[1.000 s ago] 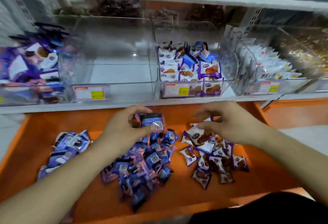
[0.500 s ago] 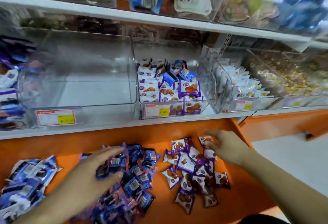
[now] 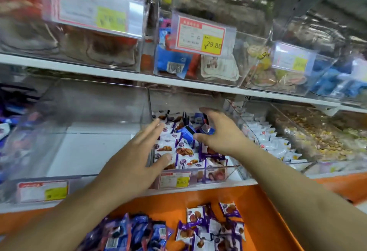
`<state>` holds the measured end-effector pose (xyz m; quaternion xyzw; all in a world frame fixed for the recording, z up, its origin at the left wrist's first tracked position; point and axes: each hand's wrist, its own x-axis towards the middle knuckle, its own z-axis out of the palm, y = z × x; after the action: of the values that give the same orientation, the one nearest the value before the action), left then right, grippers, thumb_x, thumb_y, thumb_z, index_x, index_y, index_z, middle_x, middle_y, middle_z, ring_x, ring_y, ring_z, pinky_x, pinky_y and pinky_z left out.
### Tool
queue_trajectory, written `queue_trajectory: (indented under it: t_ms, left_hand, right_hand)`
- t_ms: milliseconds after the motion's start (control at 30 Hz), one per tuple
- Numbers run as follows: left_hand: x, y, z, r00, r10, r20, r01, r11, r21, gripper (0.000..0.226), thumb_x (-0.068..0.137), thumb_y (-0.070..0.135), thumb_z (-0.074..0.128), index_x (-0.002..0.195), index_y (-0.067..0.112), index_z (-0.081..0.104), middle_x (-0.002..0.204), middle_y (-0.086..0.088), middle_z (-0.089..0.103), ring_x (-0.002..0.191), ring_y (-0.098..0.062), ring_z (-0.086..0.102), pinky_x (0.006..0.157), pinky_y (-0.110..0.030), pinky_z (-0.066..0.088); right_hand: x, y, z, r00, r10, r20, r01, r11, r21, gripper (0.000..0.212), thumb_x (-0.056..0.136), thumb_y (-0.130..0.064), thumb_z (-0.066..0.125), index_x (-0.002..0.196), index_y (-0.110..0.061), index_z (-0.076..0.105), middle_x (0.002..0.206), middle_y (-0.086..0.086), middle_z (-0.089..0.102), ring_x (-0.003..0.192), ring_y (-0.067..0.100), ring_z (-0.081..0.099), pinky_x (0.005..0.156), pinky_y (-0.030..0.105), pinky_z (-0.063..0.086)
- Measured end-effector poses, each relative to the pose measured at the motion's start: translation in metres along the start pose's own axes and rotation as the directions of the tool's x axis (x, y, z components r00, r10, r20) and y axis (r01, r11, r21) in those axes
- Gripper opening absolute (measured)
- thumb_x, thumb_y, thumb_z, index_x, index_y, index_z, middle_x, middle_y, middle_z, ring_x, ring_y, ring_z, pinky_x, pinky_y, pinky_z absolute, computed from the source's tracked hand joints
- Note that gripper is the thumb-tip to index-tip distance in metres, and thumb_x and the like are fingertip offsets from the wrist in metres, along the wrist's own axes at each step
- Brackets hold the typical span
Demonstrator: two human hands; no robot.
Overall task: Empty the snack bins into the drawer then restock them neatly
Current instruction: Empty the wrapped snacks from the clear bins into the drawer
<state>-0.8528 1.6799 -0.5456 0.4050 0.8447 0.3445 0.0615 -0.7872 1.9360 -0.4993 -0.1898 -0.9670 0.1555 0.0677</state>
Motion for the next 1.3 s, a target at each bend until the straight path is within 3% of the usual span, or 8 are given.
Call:
queue_trajectory:
  t_ms: [267,400,567,733,933,1033,1167,1300]
  left_hand:
    - [0.006,-0.019,0.004,1.0,0.013,0.024,-0.011,0.997,-0.077,0.072,0.096,0.072,0.04,0.153,0.067,-0.004,0.147,0.056,-0.024,0.147,0.013,0.007,0.12,-0.037,0.026]
    - [0.006,-0.019,0.004,1.0,0.01,0.019,-0.008,0.996,-0.089,0.071,0.096,0.071,0.04,0.154,0.064,0.0,0.147,0.056,-0.023,0.148,0.012,0.012,0.121,-0.037,0.028]
    - [0.006,-0.018,0.004,1.0,0.005,0.02,-0.003,0.996,-0.088,0.069,0.097,0.071,0.04,0.155,0.063,0.004,0.148,0.056,-0.022,0.147,0.013,0.015,0.118,-0.035,0.031]
    - [0.006,-0.018,0.003,1.0,0.011,0.015,-0.009,0.996,-0.093,0.067,0.098,0.068,0.043,0.156,0.061,0.009,0.149,0.056,-0.021,0.147,0.013,0.015,0.116,-0.035,0.033]
    - [0.004,-0.015,0.002,1.0,0.012,0.019,-0.01,0.994,-0.11,0.068,0.097,0.067,0.046,0.156,0.06,0.012,0.151,0.055,-0.018,0.149,0.009,0.02,0.117,-0.04,0.037]
    - [0.004,-0.014,0.001,0.999,0.003,0.033,0.001,0.994,-0.11,0.069,0.096,0.069,0.046,0.156,0.06,0.012,0.15,0.055,-0.019,0.148,0.009,0.02,0.116,-0.04,0.037]
    - [0.004,-0.014,0.0,1.0,0.011,0.027,-0.007,0.992,-0.127,0.077,0.093,0.068,0.053,0.156,0.06,0.009,0.151,0.055,-0.016,0.147,0.011,0.02,0.117,-0.039,0.038]
    - [0.001,-0.013,-0.002,0.999,0.005,-0.034,-0.013,0.971,-0.24,0.097,0.08,0.069,0.069,0.156,0.061,0.008,0.155,0.052,-0.004,0.145,0.015,0.016,0.119,-0.032,0.033]
  right_hand:
    - [0.072,0.023,0.038,0.962,0.149,0.23,-0.177,0.978,0.106,0.113,0.076,-0.041,0.093,0.165,-0.035,0.023,0.174,-0.006,0.013,0.157,0.02,0.025,0.116,0.022,0.025]
    - [0.074,0.028,0.046,0.977,0.146,0.155,-0.158,0.985,0.071,0.107,0.07,-0.039,0.097,0.16,-0.027,0.039,0.168,-0.004,0.032,0.15,0.02,0.038,0.111,0.02,0.03]
    - [0.067,0.032,0.048,0.985,0.115,0.131,-0.139,0.972,0.19,0.083,0.062,-0.036,0.101,0.136,-0.035,0.064,0.136,-0.002,0.067,0.112,0.018,0.065,0.103,0.033,0.053]
    - [0.057,0.027,0.046,0.997,0.043,0.063,-0.059,0.953,0.296,0.055,0.069,-0.019,0.098,0.118,-0.031,0.076,0.13,-0.013,0.066,0.1,0.007,0.068,0.075,-0.003,0.042]
    - [0.043,0.015,0.043,0.998,0.047,-0.034,-0.028,0.906,0.422,0.039,0.083,-0.005,0.087,0.108,-0.033,0.081,0.114,-0.012,0.076,0.058,0.018,0.069,0.059,0.03,0.061]
    - [0.04,0.009,0.036,0.995,0.031,-0.09,0.015,0.881,0.473,0.038,0.085,-0.002,0.084,0.108,-0.031,0.081,0.104,-0.012,0.079,0.078,0.02,0.077,0.071,0.036,0.065]
    - [0.024,-0.015,0.014,0.996,-0.023,-0.091,0.075,0.784,0.616,0.037,0.088,-0.004,0.081,0.12,-0.025,0.077,0.1,-0.017,0.079,0.088,0.001,0.074,0.079,0.017,0.056]
    - [-0.002,-0.044,0.013,0.996,-0.032,-0.089,0.092,0.532,0.842,0.036,0.091,0.0,0.075,0.123,-0.016,0.074,0.116,0.014,0.076,0.107,0.03,0.074,0.096,0.044,0.059]
